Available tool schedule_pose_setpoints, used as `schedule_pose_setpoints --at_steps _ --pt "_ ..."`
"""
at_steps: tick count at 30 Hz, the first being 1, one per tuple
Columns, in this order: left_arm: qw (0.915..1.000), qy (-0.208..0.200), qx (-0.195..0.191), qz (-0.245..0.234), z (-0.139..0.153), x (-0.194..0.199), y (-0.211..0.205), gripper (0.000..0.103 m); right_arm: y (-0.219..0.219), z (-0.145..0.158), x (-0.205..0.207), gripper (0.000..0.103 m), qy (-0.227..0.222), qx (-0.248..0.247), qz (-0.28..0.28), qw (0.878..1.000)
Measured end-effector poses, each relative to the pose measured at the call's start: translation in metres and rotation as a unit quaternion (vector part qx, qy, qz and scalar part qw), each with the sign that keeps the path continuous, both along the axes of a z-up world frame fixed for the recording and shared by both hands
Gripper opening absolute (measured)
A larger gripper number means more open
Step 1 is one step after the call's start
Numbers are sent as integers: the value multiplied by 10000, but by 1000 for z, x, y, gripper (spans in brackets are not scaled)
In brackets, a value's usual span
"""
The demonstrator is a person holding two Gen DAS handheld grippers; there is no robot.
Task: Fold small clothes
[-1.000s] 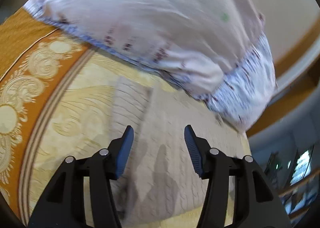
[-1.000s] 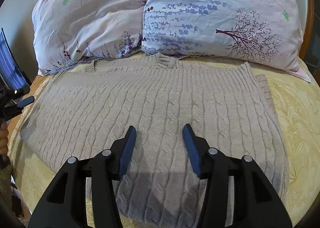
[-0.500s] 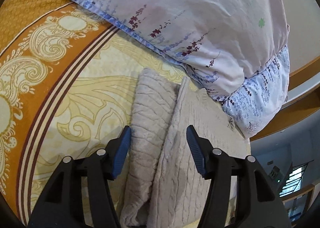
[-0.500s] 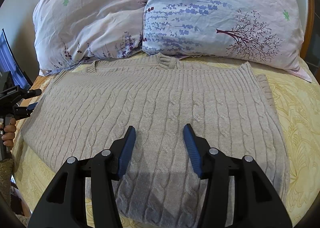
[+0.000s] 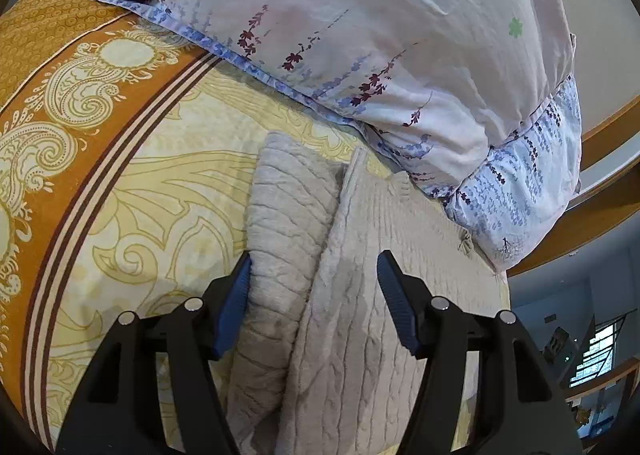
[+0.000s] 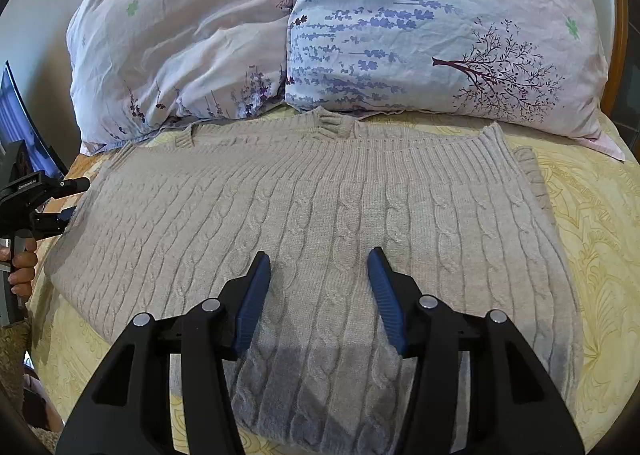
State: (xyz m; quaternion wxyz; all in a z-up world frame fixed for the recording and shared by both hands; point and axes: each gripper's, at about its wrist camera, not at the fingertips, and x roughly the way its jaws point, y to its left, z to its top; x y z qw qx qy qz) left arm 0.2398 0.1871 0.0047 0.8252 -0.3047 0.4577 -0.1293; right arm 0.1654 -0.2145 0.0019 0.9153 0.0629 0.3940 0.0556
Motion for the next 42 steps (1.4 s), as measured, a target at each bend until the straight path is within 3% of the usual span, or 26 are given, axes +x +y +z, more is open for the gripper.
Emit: schedule_pose_setpoints --at_steps 2,4,6,9,12,20,26,30,33,37,40,41,42 --pt "10000 -8 31 11 0 0 -3 61 0 0 0 54 -1 5 3 10000" --pt "10000 5 96 10 1 0 -6 53 0 0 0 54 1 16 -4 10000" --pt "9999 61 96 -2 -1 1 -10 38 0 1 0 54 3 49 -16 10000" --pt "9998 57 195 -42 -2 1 -17 28 -1 2 1 55 17 158 -30 9999" --pt "9999 -50 110 -59 3 -1 -21 22 -6 5 -1 56 33 389 -38 9992" --pt "9959 -654 -602 -141 49 -5 -43 17 -37 20 -15 58 -225 1046 -235 9940" --pt "9863 -1001 -1196 -539 84 2 -102 16 -65 31 -28 59 -461 1267 -459 9898" --pt "9777 -1070 -1475 -1039 91 9 -170 16 -84 33 -36 59 -498 1339 -667 9875" --pt "9727 -1024 -1551 -1390 85 12 -222 16 -98 32 -44 59 -511 1378 -836 9856" --pt "9709 -740 -1337 -1842 60 15 -282 17 -115 29 -51 59 -480 1570 -1000 9813" --pt "9604 -309 -1568 -2281 37 15 -310 21 -129 29 -56 59 -463 1765 -1127 9767" --pt "9501 -212 -1866 -2491 35 13 -313 27 -132 30 -60 59 -476 1839 -1147 9751" --pt "9436 -210 -1994 -2635 37 9 -312 45 -136 31 -62 59 -493 1919 -1152 9734"
